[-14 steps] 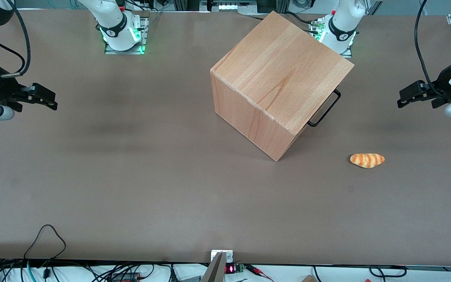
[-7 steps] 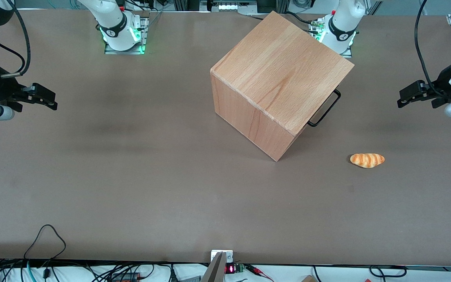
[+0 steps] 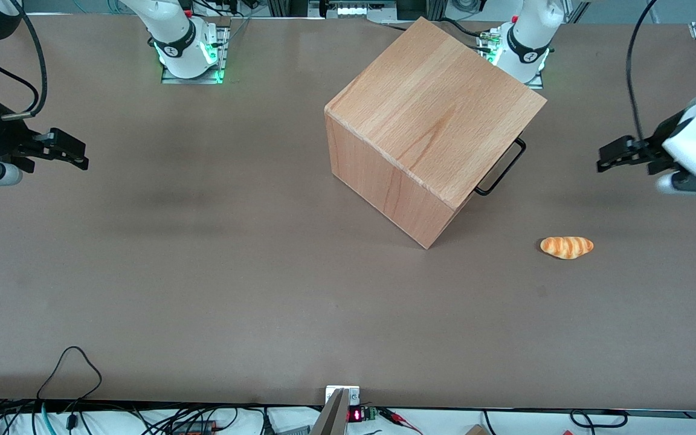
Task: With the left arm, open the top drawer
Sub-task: 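Move the open left gripper toward the black drawer handle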
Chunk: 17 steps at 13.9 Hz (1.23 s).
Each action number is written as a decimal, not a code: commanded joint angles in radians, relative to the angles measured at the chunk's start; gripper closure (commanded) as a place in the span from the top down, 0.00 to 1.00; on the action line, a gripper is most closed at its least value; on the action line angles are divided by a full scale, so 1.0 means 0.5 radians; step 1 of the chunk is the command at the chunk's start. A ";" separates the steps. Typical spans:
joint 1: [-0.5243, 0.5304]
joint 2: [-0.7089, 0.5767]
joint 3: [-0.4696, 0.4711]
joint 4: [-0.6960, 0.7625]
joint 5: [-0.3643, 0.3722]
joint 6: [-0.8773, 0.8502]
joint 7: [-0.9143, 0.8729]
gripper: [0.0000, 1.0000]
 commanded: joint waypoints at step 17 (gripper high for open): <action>-0.018 -0.015 -0.291 -0.691 -0.305 0.415 0.436 1.00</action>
